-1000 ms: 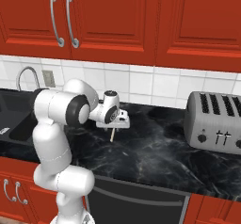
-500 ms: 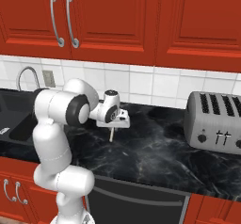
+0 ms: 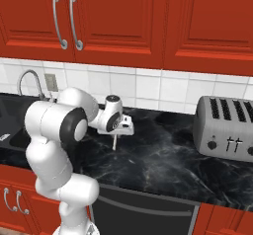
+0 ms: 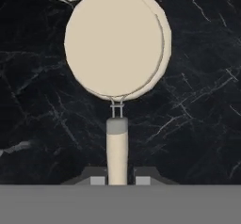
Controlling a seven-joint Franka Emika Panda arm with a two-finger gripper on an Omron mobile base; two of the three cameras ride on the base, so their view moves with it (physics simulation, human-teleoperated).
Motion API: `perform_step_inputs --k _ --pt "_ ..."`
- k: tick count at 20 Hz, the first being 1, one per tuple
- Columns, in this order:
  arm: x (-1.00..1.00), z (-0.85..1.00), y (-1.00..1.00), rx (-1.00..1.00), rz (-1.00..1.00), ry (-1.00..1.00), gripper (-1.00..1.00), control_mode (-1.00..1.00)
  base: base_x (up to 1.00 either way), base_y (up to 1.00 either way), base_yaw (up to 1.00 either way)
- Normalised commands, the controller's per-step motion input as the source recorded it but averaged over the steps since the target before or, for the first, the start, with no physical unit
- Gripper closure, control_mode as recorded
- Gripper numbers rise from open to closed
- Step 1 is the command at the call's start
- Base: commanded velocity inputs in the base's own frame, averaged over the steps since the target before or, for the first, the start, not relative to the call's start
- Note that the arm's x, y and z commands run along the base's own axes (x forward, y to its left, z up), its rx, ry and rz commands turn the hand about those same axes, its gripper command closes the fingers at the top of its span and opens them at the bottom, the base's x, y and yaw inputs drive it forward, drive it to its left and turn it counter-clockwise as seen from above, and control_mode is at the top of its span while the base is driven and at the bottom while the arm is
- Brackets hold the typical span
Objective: Grab the spray bottle from the cabinet, then place it next to the cutting board for sanitizing. Then grab the dish brush from the countertop next to the sink and place it next to the cutting board.
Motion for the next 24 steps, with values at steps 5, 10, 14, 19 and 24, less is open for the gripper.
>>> perform_step_inputs --k 5,10,14,19,24 --pt "-0.61 0.63 -0.01 0.0 0.0 -0.12 1.0 -1.0 0.0 0.0 0.0" --pt "-0.57 0.76 -0.09 0.0 0.0 -0.15 1.0 -1.0 0.0 0.0 0.0" --pt "-0.5 0.76 -0.06 0.0 0.0 -0.13 1.0 -1.0 0.0 0.0 0.0" --pt "-0.43 0.65 -0.04 0.0 0.0 -0.07 1.0 -1.0 0.0 0.0 0.0" --pt "-0.58 0.62 -0.14 0.0 0.0 -0.12 1.0 -1.0 0.0 0.0 0.0"
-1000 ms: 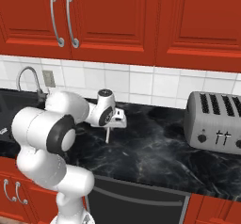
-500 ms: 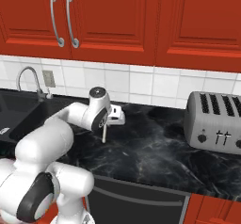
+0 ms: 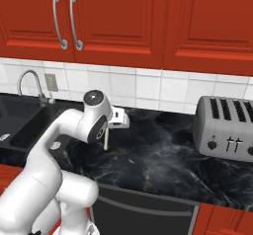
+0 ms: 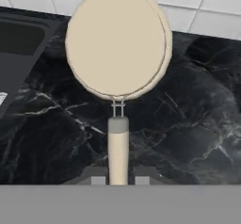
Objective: Grab the spray bottle from the cabinet, then place it next to the cutting board for sanitizing. Then grab the dish brush from the countertop next to the sink and place it next to the cutting board.
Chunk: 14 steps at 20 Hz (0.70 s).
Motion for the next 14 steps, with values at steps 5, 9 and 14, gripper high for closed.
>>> perform_step_inputs --k 5,9,14 --pt "-0.65 0.58 -0.16 0.0 0.0 -0.15 1.0 -1.0 0.0 0.0 0.0" --pt "-0.71 0.48 -0.07 0.0 0.0 -0.24 1.0 -1.0 0.0 0.0 0.0" --pt "-0.73 0.53 -0.04 0.01 0.0 -0.3 1.0 -1.0 0.0 0.0 0.0"
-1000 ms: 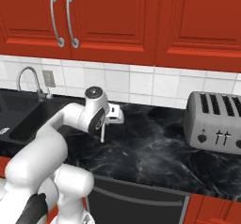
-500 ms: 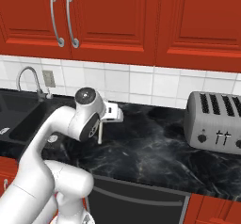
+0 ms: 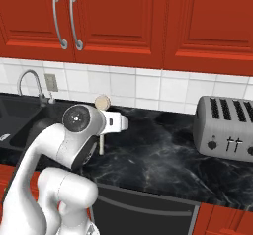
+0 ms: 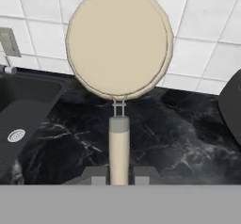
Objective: Grab the spray bottle from the cabinet, then place it next to the cutting board for sanitizing. Then grab the dish brush from the countertop next to the sink and place it next to the cutting board.
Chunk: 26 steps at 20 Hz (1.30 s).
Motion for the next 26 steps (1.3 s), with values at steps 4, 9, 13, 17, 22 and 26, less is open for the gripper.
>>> perform_step_inputs --k 4,9,13,17,22,26 --pt "-0.62 0.35 -0.08 0.01 0.0 -0.24 1.0 -1.0 0.0 0.0 0.0" --pt "-0.56 0.3 -0.01 0.0 0.0 -0.21 1.0 -1.0 0.0 0.0 0.0" --pt "-0.52 0.1 0.0 0.0 0.0 -0.16 1.0 -1.0 0.0 0.0 0.0" --pt "-0.55 0.09 0.08 0.0 0.0 -0.2 1.0 -1.0 0.0 0.0 0.0" --pt "-0.62 0.43 0.06 0.0 0.0 -0.24 1.0 -1.0 0.0 0.0 0.0" --pt "-0.66 0.56 0.14 0.0 0.0 -0.26 1.0 -1.0 0.0 0.0 0.0"
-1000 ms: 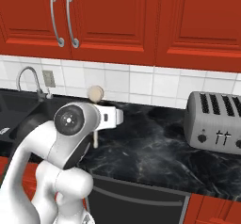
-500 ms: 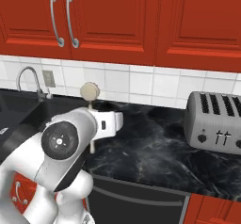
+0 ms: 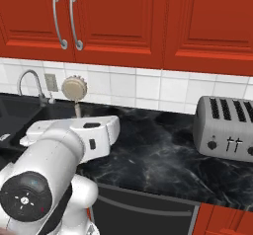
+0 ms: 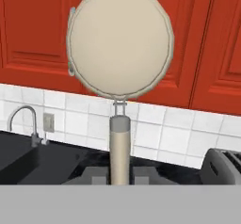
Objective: Grab the spray bottle from the cabinet, then place it next to the cutting board for sanitizing. Then grab the dish brush from the countertop next to the sink and place it next to the cutting board.
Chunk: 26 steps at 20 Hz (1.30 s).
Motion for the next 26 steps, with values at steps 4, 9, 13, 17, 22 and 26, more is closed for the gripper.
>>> perform_step_inputs --k 4,9,13,17,22,26 --pt "-0.72 0.41 0.31 -0.02 0.0 -0.3 1.0 -1.0 0.0 0.0 0.0" --pt "-0.16 0.29 0.75 -0.11 -0.05 -0.18 1.0 -1.0 0.0 0.0 0.0" --pt "0.0 0.22 0.68 -0.1 -0.07 -0.1 1.0 -1.0 0.0 0.0 0.0" --pt "-0.06 0.2 0.47 -0.07 -0.09 -0.07 1.0 -1.0 0.0 0.0 0.0" --pt "-0.2 0.14 0.1 -0.01 -0.06 -0.07 1.0 1.0 -0.12 0.0 -0.01" --pt "0.0 0.0 0.0 0.0 0.0 0.0 1.0 1.0 -0.86 0.0 -0.05"
